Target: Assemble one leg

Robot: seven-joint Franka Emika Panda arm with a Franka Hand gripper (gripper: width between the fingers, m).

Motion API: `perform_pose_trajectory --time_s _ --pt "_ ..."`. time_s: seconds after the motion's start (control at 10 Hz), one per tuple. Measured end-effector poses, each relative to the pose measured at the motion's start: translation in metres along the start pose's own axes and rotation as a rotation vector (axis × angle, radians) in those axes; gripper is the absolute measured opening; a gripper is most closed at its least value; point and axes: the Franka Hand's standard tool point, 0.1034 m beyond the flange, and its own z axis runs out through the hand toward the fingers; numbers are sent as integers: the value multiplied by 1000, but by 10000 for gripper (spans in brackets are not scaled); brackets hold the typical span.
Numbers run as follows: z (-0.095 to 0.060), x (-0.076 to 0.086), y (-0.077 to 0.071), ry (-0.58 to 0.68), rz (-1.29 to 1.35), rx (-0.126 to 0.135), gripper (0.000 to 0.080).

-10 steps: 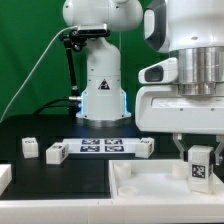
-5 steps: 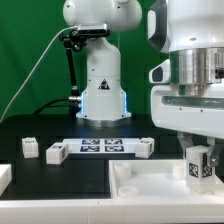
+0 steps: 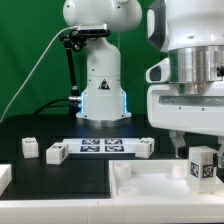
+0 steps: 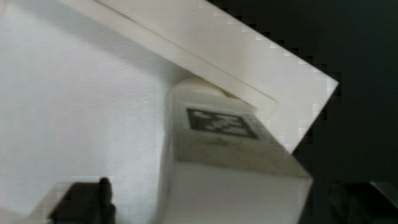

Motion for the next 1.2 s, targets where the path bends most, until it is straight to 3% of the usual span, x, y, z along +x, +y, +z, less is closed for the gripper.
perform_pose_trajectory --time_s 0.2,0.7,1.0,1.2 --pt "-1 -2 -2 5 -284 -11 647" --pt "2 -7 -1 -12 -835 -46 649" --pt "0 -9 0 -27 -1097 -53 649" --pt "0 -9 -1 -33 -1116 -57 649"
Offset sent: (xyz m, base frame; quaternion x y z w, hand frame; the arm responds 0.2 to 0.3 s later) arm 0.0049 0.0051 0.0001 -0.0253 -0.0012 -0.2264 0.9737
